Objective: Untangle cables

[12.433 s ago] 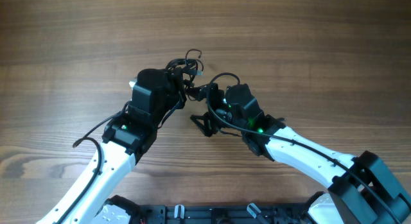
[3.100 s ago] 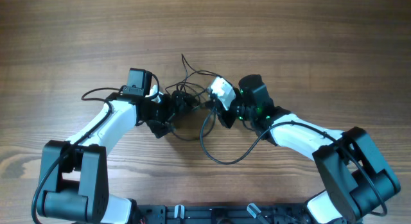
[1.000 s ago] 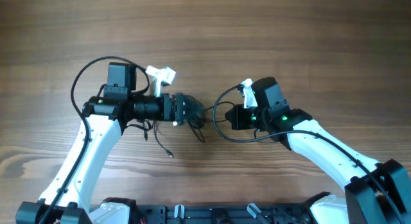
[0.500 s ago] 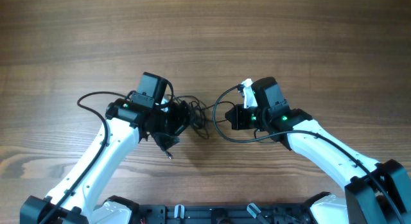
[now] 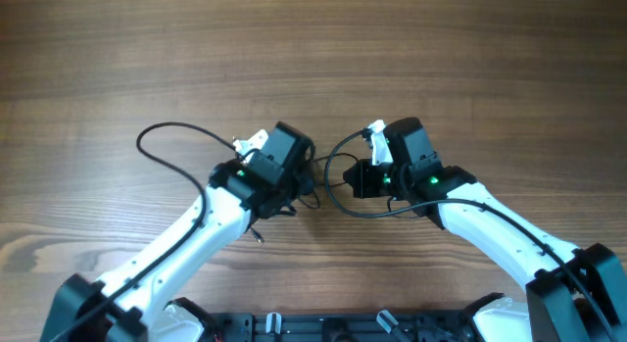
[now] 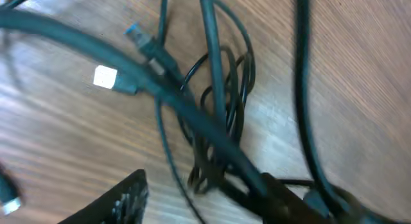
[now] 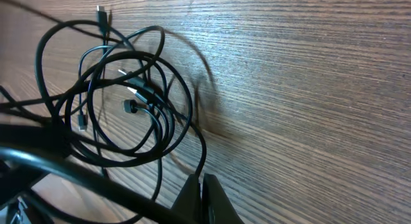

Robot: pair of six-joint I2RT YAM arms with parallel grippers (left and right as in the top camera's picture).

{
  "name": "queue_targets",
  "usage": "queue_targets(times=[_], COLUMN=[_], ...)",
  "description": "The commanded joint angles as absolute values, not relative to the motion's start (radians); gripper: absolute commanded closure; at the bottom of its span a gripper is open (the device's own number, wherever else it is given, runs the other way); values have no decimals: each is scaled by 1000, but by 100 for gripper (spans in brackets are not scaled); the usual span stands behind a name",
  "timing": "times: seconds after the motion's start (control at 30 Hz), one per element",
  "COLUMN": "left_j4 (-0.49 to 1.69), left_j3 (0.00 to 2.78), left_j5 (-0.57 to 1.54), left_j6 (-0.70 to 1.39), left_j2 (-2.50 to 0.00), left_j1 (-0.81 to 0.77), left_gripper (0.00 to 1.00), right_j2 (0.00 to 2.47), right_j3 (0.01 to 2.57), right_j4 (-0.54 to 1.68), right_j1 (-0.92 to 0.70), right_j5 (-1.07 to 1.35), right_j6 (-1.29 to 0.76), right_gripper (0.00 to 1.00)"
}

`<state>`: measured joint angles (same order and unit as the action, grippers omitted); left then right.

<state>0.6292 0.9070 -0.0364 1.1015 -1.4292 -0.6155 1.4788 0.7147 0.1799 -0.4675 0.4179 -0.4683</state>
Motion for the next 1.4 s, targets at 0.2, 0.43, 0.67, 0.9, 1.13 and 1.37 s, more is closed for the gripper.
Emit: queue_targets(times=[0.2,0.43,0.67,0.9,1.13,1.37], left_j4=[553,984,1048,866,819,773], left_j3=[900,900,900,900,900,900], left_j5=[-135,-330,-287,162,466,545], left_j6=[1105,1103,1049,485,229,182], left_j2=[-1534,-1362,-1011,-801,-838,-905], left_j1=[-644,-488,-258,-218,-218,-218], left_gripper=[96,96,96,96,96,96], right_j2=[1380,1129,956,957,987,1079], right_j3=[720,721,721,720,720,720], right_j4=[193,276,355,404,409,407], right_j1=[-358,-43,271,366,286,58], right_j5=[525,513,434,698,1129,1139], right_j6=[-471,-432,-453,-403,-47,90], right_gripper=[96,96,96,77,10,6])
